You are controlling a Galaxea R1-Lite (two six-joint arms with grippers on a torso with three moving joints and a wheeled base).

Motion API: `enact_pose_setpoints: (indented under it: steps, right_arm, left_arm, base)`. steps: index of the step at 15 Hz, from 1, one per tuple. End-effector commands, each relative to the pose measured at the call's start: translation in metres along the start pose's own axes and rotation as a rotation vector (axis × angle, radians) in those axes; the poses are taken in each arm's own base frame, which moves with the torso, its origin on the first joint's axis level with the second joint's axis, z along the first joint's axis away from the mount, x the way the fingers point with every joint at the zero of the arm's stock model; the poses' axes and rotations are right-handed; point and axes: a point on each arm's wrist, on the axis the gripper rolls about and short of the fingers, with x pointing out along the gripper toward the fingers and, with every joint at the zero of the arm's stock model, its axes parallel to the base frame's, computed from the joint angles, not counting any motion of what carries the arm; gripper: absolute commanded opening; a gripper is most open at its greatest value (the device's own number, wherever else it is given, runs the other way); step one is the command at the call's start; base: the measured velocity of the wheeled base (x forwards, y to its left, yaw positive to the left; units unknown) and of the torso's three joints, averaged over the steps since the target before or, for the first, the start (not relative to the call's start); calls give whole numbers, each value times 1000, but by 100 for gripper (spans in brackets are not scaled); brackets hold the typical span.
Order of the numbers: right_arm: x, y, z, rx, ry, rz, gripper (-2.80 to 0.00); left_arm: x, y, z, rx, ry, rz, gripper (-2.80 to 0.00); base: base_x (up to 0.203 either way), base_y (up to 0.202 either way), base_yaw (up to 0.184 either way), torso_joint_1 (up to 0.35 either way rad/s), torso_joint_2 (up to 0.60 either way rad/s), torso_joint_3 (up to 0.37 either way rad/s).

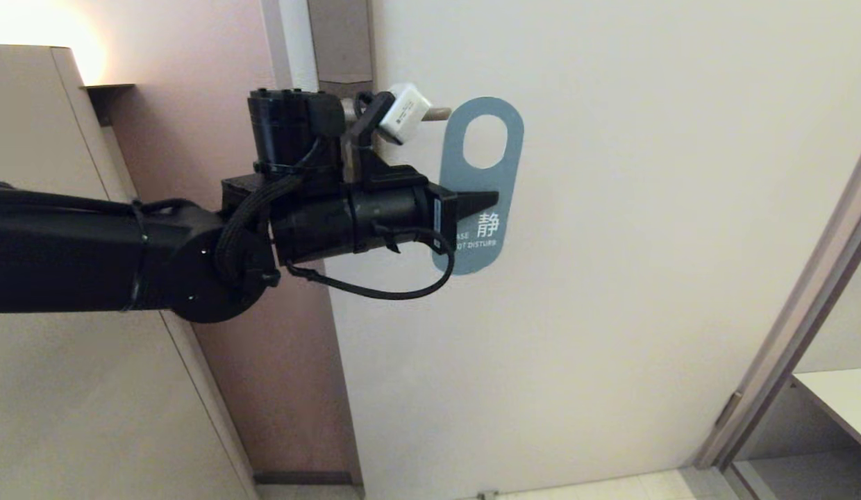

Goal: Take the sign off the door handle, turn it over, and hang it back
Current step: Take down the sign, then hand it to the other hand

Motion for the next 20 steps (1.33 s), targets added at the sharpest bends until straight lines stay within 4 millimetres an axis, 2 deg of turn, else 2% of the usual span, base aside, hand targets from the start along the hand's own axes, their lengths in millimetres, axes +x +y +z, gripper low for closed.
enact_pose_setpoints:
  steps: [1,7,14,20]
  right_arm:
    - [0,0,0,-1,0,1,-280]
    - [0,0,0,-1,0,1,-280]
    - [0,0,0,-27,1,9,-280]
    - [0,0,0,-28,7,10,-280]
  left_arm:
    - [-9,-10,6,0,-10,-53,-280]
    - [5,-32,3,-59,1,-166,-280]
    - [20,-29,-3,-55,-20,-181,-280]
    - [42,-17,-29,-70,7,-179,-280]
  base:
    - [0,0,0,0,0,0]
    - [0,0,0,0,0,0]
    - [0,0,0,0,0,0]
    - [0,0,0,0,0,0]
